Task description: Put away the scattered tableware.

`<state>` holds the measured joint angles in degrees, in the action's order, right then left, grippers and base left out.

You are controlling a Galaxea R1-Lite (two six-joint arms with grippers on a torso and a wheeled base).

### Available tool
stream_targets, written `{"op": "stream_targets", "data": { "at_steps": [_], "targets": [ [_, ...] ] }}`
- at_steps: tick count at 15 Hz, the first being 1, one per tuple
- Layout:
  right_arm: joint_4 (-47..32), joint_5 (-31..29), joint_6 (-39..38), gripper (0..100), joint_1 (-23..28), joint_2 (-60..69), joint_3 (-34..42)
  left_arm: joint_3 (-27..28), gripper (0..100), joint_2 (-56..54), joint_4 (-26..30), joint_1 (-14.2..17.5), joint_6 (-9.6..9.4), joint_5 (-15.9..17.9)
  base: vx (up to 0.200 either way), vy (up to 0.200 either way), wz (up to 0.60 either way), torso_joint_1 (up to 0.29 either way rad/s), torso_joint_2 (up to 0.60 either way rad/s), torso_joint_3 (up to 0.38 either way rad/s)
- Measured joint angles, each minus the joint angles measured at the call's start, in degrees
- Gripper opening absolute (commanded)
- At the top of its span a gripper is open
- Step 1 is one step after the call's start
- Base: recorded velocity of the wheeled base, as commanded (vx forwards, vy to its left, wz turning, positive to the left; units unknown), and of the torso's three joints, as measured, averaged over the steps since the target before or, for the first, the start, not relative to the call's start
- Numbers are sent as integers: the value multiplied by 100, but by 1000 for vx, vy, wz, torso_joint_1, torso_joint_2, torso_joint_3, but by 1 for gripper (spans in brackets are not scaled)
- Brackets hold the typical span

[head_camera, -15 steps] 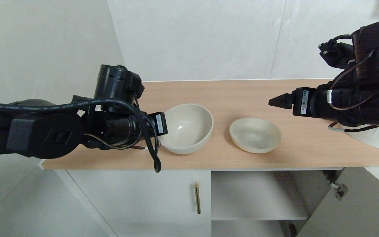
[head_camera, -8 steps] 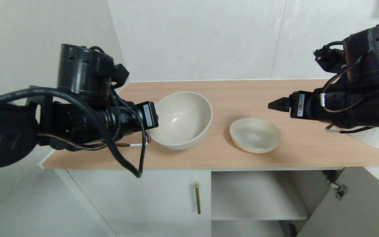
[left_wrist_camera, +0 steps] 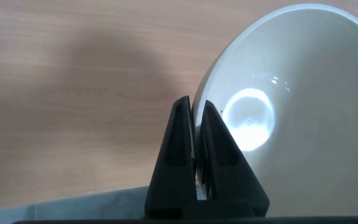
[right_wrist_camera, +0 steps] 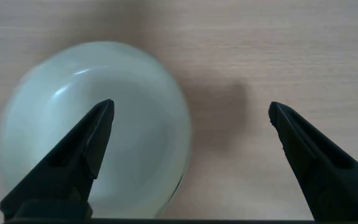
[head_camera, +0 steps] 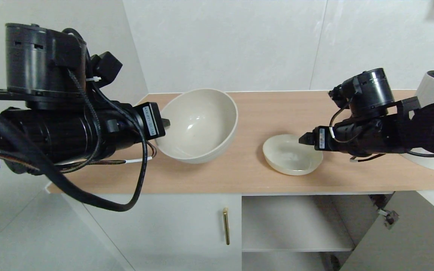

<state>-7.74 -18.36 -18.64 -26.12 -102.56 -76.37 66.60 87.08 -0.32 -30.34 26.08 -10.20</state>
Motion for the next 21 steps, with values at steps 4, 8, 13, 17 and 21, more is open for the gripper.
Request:
{"op": "stream_targets", "data": {
  "at_steps": [4, 8, 13, 17, 21],
  "targets": [
    [9, 7, -13, 0, 80, -249, -37, 2, 0, -21, 0, 0, 0, 2, 0, 0, 0, 0, 0, 0],
    [11, 57, -35, 0, 83, -301, -46, 0, 0, -23, 7, 2, 2, 2, 0, 0, 0, 0, 0, 0],
    [-121, 649, -218, 0, 80, 107, 33, -367, 0, -122, -168, -100, -402, 2, 0, 0, 0, 0, 0, 0],
    [-864, 1618, -251, 0, 85, 1019, 217, -1023, 0, -439, -446, -184, -547, 2, 0, 0, 0, 0, 0, 0],
    [-1125, 1804, -255, 0, 59, 1565, 325, -1282, 0, -633, -450, -267, -563, -5, -50, 0, 0, -1, 1, 2]
  ]
}}
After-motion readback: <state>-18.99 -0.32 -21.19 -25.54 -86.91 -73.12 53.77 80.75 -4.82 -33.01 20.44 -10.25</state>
